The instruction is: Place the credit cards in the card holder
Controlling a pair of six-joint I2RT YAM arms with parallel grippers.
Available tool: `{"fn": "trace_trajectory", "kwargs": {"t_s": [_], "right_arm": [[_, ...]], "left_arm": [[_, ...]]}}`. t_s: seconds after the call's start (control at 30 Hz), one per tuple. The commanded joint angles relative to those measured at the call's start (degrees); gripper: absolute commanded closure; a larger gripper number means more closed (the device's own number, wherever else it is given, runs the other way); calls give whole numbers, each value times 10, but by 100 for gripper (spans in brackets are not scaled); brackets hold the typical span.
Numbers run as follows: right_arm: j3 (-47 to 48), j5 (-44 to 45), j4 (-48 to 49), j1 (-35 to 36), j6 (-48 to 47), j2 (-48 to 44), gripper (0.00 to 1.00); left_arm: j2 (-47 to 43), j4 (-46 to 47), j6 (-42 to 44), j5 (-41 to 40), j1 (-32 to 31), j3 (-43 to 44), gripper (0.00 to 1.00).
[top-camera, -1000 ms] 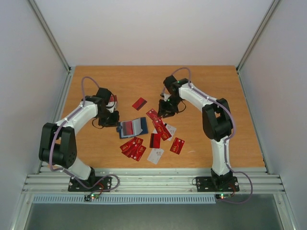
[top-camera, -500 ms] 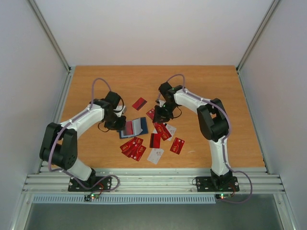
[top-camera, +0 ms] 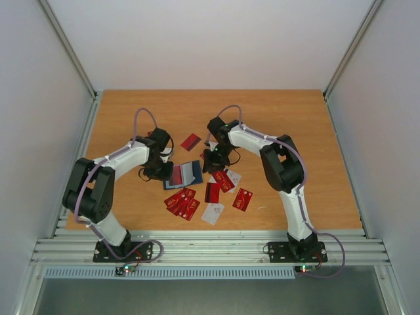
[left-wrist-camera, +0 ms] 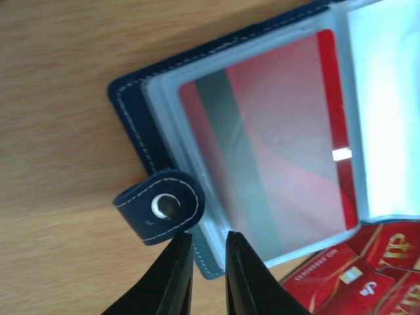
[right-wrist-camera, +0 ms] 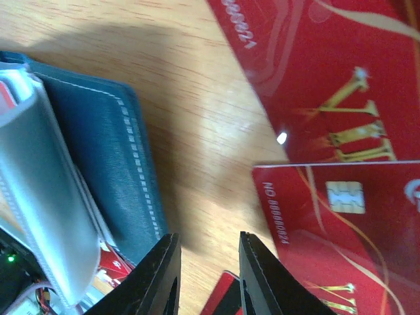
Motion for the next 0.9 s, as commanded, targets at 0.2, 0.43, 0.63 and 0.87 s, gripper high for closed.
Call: {"fn": "trace_trajectory", "kwargs": {"t_s": [0.2, 0.43, 0.63, 0.87], "right_arm": [[52, 2, -13, 22, 1, 30, 74], [69, -11, -11, 25, 4, 34, 74], [42, -61, 40, 25, 22, 22, 74], [-9, -140, 123, 25, 68, 5, 74]], "left_arm": [[-27, 12, -14, -102, -1, 0, 82], [-50, 17, -26, -103, 15, -9, 81], [-42, 36, -34, -60, 60, -33, 81], [-32, 57, -37, -25, 83, -49, 78]]}}
